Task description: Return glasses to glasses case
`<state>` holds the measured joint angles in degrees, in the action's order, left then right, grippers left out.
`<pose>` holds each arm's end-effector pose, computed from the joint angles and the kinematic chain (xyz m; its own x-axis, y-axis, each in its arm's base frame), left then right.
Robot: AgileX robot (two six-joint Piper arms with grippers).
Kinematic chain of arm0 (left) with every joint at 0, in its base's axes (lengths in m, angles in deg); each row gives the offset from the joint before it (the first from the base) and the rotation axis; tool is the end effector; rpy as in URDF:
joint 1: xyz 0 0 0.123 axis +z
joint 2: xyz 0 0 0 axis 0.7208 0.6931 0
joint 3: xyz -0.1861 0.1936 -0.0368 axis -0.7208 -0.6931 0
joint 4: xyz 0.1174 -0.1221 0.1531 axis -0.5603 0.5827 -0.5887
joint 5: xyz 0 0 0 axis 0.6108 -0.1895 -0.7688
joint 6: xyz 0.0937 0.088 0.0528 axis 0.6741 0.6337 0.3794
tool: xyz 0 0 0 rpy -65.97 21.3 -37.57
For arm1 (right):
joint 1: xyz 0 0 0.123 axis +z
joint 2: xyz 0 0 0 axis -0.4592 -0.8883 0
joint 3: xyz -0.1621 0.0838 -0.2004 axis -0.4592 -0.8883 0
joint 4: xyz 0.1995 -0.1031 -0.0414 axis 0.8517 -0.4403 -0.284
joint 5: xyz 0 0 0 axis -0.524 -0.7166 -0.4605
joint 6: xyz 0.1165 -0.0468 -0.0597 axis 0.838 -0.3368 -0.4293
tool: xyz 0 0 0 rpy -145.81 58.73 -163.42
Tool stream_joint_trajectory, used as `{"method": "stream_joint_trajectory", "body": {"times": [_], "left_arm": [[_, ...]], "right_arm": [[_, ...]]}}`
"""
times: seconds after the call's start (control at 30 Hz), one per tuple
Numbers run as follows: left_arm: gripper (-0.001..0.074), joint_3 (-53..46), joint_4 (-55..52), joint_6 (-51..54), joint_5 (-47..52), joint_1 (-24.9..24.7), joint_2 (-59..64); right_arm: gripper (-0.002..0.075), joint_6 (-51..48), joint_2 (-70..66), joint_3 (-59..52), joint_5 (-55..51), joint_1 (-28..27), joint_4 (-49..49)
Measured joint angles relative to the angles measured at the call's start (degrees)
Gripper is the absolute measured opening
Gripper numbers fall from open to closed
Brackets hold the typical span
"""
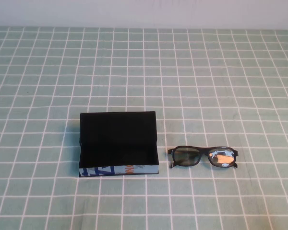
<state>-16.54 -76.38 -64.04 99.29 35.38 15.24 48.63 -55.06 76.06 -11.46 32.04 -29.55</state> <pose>0.0869 -0.0123 0.1552 -0.3174 0.0056 -0.9483 0.1421 0.9890 -0.0417 0.0882 0.0065 0.1585 -0.2928 -0.0531 -0.9547 -0.0853 0.9959 -0.0292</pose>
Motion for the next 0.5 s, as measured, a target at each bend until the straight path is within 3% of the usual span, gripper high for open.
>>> {"method": "stream_joint_trajectory", "body": {"times": [0.5], "left_arm": [[-0.0001, 0.0, -4.3, 0.4, -0.9, 0.0, 0.0]], "right_arm": [[-0.0013, 0.0, 0.0, 0.0, 0.0, 0.0, 0.0]]}}
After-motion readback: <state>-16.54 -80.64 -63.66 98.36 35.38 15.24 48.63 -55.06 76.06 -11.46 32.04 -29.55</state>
